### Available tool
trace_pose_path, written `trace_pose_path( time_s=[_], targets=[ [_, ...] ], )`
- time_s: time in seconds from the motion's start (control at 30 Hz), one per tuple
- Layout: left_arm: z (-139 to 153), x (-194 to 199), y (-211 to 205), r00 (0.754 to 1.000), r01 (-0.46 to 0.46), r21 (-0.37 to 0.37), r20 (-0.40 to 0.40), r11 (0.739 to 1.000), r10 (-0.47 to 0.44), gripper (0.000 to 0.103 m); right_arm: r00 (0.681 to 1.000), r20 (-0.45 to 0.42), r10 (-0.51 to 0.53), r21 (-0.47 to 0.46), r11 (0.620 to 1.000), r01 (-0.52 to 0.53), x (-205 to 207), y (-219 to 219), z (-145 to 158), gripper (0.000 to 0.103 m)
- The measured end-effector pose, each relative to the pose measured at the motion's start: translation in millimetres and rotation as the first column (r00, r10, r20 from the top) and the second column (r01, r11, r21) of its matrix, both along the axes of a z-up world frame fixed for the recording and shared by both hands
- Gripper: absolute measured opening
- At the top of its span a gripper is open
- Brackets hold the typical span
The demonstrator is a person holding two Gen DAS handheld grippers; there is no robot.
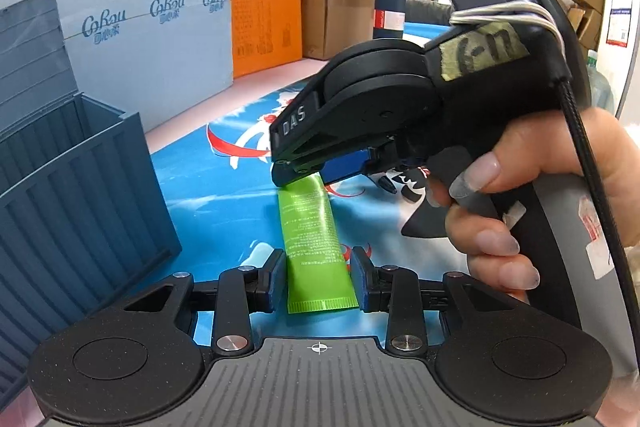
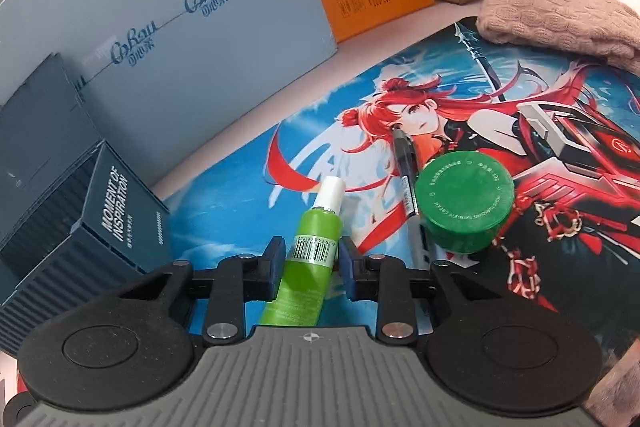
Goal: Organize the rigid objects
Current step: 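Close the right tool around the green tube, then lift the green tube and carry it toward the blue box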
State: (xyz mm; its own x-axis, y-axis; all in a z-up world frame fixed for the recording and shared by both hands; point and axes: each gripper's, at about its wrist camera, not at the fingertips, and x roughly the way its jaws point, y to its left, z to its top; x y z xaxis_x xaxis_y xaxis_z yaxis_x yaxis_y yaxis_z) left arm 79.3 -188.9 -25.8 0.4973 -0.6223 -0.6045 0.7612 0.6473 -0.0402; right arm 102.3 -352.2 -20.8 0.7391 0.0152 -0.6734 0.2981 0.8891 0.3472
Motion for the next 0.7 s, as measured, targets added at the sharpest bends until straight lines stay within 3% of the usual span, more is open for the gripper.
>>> trace_pose_path(
  time_s=[0.17, 0.37, 0.7],
  targets=[
    [0.4, 8.8, 8.3, 0.999, -0.009, -0.05, -0.041, 0.999, 0.007, 0.034, 0.997, 0.074, -0.008, 0.072, 0.997, 0.002, -8.4, -5.5, 11.4, 0.018],
    [3.1, 15.1, 20.1, 0.997, -0.035, -0.125, -0.073, 0.992, 0.026, 0.036, 0.986, 0.164, -0.004, 0.137, 0.99, -0.019, -28.3, 0.8, 30.2, 0.015],
    [21.7, 9.7, 39.2, 1.0, -0.013, -0.207, -0.016, 0.978, 0.01, 0.03, 0.964, 0.264, 0.023, 0.101, 0.994, -0.052, -55.3, 22.2, 63.1, 0.014]
  ],
)
